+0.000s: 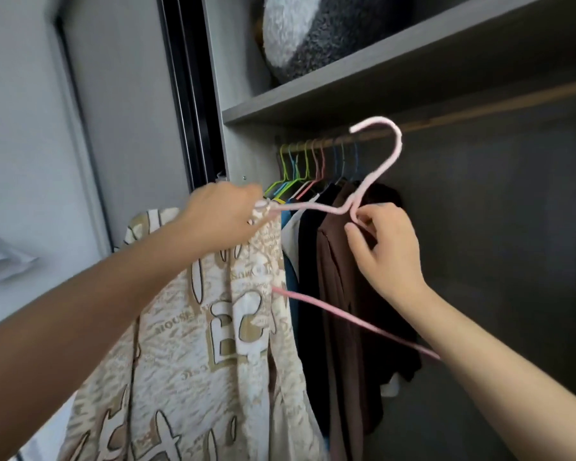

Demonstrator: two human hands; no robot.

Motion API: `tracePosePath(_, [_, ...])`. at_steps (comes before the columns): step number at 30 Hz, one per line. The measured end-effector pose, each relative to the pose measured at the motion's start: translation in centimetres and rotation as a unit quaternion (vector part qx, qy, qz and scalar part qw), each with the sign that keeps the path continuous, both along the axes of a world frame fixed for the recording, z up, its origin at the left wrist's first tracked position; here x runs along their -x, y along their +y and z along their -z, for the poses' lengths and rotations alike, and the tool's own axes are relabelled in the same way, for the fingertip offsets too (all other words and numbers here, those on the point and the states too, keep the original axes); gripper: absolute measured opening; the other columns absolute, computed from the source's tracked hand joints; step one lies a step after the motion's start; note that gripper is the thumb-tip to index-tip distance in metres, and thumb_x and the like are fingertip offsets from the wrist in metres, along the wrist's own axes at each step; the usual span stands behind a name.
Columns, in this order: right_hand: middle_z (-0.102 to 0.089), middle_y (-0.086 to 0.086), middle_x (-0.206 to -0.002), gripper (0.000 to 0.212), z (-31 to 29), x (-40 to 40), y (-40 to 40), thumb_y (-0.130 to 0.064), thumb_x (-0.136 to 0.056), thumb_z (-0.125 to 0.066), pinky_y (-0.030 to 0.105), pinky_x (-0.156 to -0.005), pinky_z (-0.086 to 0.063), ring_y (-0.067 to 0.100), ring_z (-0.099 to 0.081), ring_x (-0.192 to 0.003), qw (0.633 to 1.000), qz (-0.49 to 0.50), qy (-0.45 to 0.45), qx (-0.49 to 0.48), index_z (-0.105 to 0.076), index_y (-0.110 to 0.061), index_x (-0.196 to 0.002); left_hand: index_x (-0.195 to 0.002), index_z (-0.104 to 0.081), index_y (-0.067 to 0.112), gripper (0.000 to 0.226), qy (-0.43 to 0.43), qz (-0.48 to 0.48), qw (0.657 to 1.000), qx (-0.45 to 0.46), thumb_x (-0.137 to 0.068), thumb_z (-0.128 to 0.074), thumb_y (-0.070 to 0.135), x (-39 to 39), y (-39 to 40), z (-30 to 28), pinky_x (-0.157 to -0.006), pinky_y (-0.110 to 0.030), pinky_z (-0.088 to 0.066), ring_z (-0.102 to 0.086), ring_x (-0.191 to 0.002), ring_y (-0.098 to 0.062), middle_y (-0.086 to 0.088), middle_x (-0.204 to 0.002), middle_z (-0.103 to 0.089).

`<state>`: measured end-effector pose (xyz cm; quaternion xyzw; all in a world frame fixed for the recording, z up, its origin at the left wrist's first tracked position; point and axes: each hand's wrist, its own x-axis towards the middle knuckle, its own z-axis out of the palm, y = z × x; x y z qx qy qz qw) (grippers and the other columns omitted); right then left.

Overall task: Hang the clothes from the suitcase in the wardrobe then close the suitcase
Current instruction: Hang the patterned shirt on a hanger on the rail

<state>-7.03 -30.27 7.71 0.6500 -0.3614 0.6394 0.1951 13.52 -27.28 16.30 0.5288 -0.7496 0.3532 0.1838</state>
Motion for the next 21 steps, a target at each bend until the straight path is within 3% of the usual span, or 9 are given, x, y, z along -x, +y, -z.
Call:
tracePosePath(2, [-0.062,0.015,-0.090,0.015,1.7,0.1,-0.6,-0.017,-0.078,-0.055,0.032,-0.075,-0.034,0.024,-0.050,-0.087,0.991,0.044,0.068,0.105,-0.057,-0.006,-0.089,-0.082,-0.036,0.014,0.035,0.026,-0.019,0.999,0.044,-0.093,-0.037,0.048,-0.1,-0.4,-1.1,-0.056,-0.030,-0.035,-0.046,-0.066,-0.026,-0.004,-0.066,-0.044])
tracePosePath(4, [-0.060,0.010,-0.092,0.010,3.9,-0.8,-0.5,-0.017,-0.079,-0.057,0.032,-0.076,-0.034,0.021,-0.049,-0.088,0.985,0.005,0.120,0.123,-0.055,-0.011,-0.086,-0.082,-0.038,0.010,0.038,0.049,-0.037,0.996,0.065,-0.094,-0.037,0.046,0.0,-0.9,-1.9,-0.055,-0.031,-0.033,-0.045,-0.067,-0.027,-0.009,-0.071,-0.046])
tracePosePath(8, [-0.061,0.005,-0.072,0.033,7.9,-3.9,1.2,-0.039,-0.080,-0.052,0.019,-0.062,-0.040,0.011,-0.052,-0.068,0.964,-0.146,0.167,-0.144,-0.062,-0.007,-0.077,-0.079,-0.043,0.005,0.040,0.123,-0.021,0.990,0.072,-0.094,-0.040,0.042,0.1,-1.6,-2.7,-0.059,-0.036,-0.034,-0.045,-0.073,-0.030,-0.014,-0.077,-0.046])
tracePosePath(11, [-0.060,0.010,-0.085,0.026,10.6,-5.0,0.8,-0.020,-0.079,-0.060,0.033,-0.064,-0.049,0.025,-0.059,-0.078,0.955,-0.091,0.180,-0.218,-0.060,-0.003,-0.098,-0.069,-0.041,0.005,0.044,0.168,-0.005,0.983,0.071,-0.094,-0.040,0.042,0.0,-1.9,-2.5,-0.060,-0.036,-0.032,-0.043,-0.074,-0.029,-0.012,-0.071,-0.044])
tracePosePath(12, [-0.060,0.010,-0.084,0.031,11.5,-5.3,0.5,-0.015,-0.073,-0.065,0.031,-0.059,-0.050,0.027,-0.061,-0.074,0.955,-0.065,0.180,-0.225,-0.056,-0.002,-0.100,-0.066,-0.039,0.006,0.046,0.175,-0.002,0.982,0.069,-0.094,-0.041,0.042,0.0,-1.9,-2.3,-0.061,-0.036,-0.031,-0.042,-0.074,-0.028,-0.010,-0.067,-0.042])
tracePosePath(14, [-0.062,0.010,-0.076,0.044,12.9,-5.8,-0.2,-0.013,-0.061,-0.075,0.030,-0.048,-0.048,0.027,-0.061,-0.062,0.950,-0.029,0.170,-0.260,-0.054,-0.002,-0.098,-0.070,-0.042,0.005,0.044,0.193,0.008,0.979,0.066,-0.094,-0.041,0.043,0.1,-1.7,-1.9,-0.058,-0.034,-0.029,-0.042,-0.073,-0.026,-0.009,-0.068,-0.041])
tracePosePath(15, [-0.063,0.013,-0.076,0.041,13.2,-5.9,-0.4,-0.011,-0.063,-0.074,0.034,-0.050,-0.048,0.030,-0.061,-0.063,0.939,-0.038,0.154,-0.304,-0.055,0.001,-0.098,-0.075,-0.044,0.005,0.043,0.200,0.013,0.977,0.066,-0.094,-0.041,0.043,0.1,-1.6,-1.7,-0.054,-0.032,-0.028,-0.041,-0.069,-0.025,-0.007,-0.068,-0.041])
tracePosePath(18, [-0.060,0.017,-0.076,0.007,13.0,-4.7,-1.6,-0.004,-0.083,-0.052,0.032,-0.062,-0.041,0.032,-0.058,-0.075,0.913,-0.100,0.064,-0.391,-0.055,0.002,-0.081,-0.076,-0.045,0.008,0.040,0.206,0.037,0.976,0.065,-0.094,-0.039,0.043,-0.5,-0.9,-0.5,-0.046,-0.027,-0.023,-0.035,-0.053,-0.014,0.002,-0.061,-0.037])
tracePosePath(21, [-0.046,0.001,-0.064,0.025,12.4,-1.5,-3.0,-0.009,-0.090,-0.051,0.017,-0.051,-0.032,0.017,-0.045,-0.066,0.870,-0.194,-0.061,-0.449,-0.046,-0.009,-0.065,-0.069,-0.042,0.015,0.036,0.231,0.052,0.971,0.044,-0.095,-0.039,0.040,-2.0,-0.6,1.4,-0.046,-0.022,-0.023,-0.035,-0.052,-0.005,0.006,-0.060,-0.040])
